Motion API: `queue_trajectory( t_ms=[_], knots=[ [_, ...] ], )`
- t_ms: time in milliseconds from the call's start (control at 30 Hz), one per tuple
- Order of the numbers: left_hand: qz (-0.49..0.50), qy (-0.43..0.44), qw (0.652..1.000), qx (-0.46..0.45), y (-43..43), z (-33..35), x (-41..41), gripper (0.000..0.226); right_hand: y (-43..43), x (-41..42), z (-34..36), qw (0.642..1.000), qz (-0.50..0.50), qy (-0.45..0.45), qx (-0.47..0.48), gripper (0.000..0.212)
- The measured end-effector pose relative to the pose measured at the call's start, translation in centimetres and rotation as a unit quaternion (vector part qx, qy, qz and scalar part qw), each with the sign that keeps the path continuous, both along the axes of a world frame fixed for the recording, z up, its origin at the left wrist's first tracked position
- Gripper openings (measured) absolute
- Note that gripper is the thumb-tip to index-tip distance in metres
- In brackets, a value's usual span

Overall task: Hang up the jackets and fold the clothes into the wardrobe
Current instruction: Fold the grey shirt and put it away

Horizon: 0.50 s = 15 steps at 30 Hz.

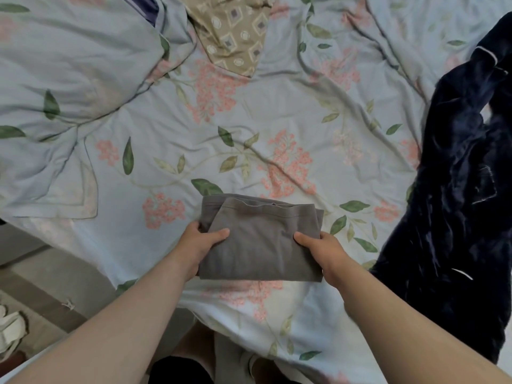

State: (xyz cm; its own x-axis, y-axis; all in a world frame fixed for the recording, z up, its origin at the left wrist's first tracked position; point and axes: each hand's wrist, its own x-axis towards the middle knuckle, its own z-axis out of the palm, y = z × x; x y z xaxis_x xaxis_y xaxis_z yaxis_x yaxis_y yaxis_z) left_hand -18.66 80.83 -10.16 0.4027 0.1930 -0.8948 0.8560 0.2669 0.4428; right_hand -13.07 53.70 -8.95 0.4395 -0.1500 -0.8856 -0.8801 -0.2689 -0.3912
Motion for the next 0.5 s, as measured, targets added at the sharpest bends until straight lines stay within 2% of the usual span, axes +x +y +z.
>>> queue_trajectory(
  t_ms=[133,267,433,500],
  knots=[
    [-0.023,0.049,0.997,-0.061,0.9,0.9,0.7,0.033,0.3,-0.2,0.9,0.998,0.013,-0.019,0.05,0.031],
    [0.009,-0.003,0.998,-0.055,1.9,4.1,0.5,0.021,1.7,0.0,5.3,0.996,0.05,-0.067,0.04,0.022],
    [0.034,-0.074,0.994,-0.069,4.7,11.9,-0.7,0.025,4.1,1.8,14.0,0.987,0.076,-0.123,0.076,0.024],
    [0.035,-0.116,0.99,-0.067,5.3,15.9,-1.2,0.043,4.9,2.5,17.7,0.981,0.092,-0.146,0.086,0.024]
  ],
)
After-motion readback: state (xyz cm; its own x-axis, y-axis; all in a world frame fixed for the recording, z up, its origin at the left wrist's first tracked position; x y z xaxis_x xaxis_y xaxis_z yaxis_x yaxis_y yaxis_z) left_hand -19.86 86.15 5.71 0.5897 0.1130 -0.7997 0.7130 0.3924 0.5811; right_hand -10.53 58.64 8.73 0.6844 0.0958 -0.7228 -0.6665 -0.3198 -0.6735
